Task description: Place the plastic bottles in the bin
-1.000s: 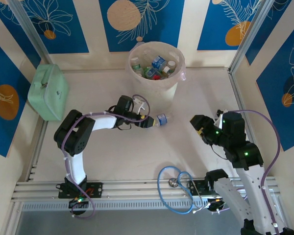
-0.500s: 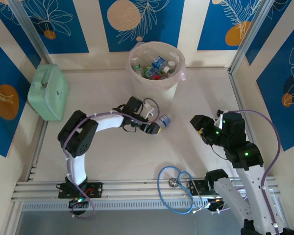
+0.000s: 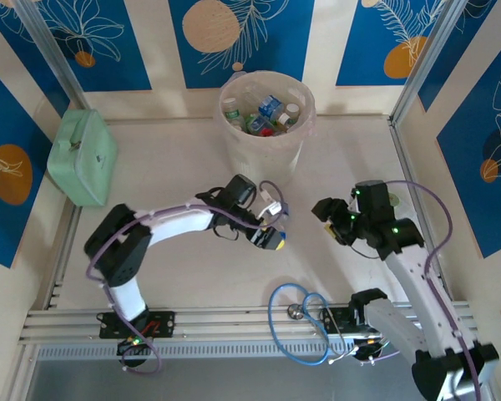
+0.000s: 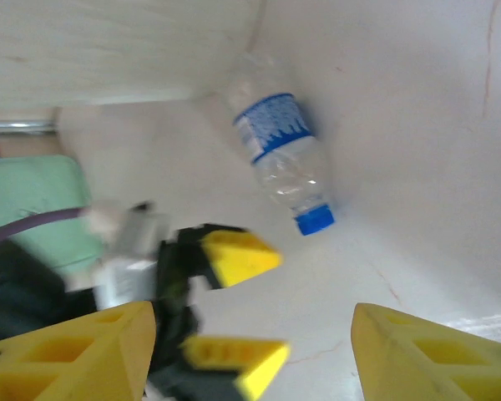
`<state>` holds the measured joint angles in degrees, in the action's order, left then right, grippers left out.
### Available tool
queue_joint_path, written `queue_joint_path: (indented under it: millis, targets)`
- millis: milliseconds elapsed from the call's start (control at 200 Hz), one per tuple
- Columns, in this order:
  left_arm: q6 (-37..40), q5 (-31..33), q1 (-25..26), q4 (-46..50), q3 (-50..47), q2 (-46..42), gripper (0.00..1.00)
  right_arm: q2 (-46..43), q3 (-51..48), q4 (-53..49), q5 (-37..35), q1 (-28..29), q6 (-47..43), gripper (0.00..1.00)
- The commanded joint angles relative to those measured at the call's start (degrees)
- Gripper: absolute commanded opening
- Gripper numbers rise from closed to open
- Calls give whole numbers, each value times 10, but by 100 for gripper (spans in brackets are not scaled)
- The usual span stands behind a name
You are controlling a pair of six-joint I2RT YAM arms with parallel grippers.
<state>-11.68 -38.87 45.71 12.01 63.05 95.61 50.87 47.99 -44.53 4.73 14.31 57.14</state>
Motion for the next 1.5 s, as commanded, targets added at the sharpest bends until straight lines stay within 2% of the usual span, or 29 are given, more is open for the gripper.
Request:
queue_joint_path:
  millis: [0, 140, 250, 360, 480, 605, 805, 1055, 1341, 1491]
  targets:
    - [-26, 74, -7, 26, -21, -99, 79, 57, 9, 20, -12, 28, -53, 64]
    - [-34, 208, -12, 98, -20, -216, 83, 167, 46, 28, -64, 94, -88, 63]
    - [-56, 362, -23, 151, -8, -287, 100, 254, 86, 24, -108, 150, -91, 61]
    - [-80, 431, -56, 187, 3, -319, 100, 318, 113, 32, -146, 194, -87, 61]
    - [-92, 431, -97, 219, 15, -312, 100, 388, 151, -4, -190, 212, -70, 59]
    - [-92, 417, -118, 232, 15, -302, 98, 430, 163, -13, -194, 215, -63, 58]
    - [-94, 402, -121, 222, -1, -300, 94, 475, 201, -47, -189, 222, -67, 57]
    - [-106, 388, -123, 204, -18, -294, 91, 512, 216, -60, -173, 223, -68, 51]
    - [-103, 376, -123, 211, -7, -285, 86, 533, 227, -71, -158, 223, -71, 51]
    - [-103, 377, -124, 212, -7, -287, 84, 527, 222, -70, -162, 226, -66, 39]
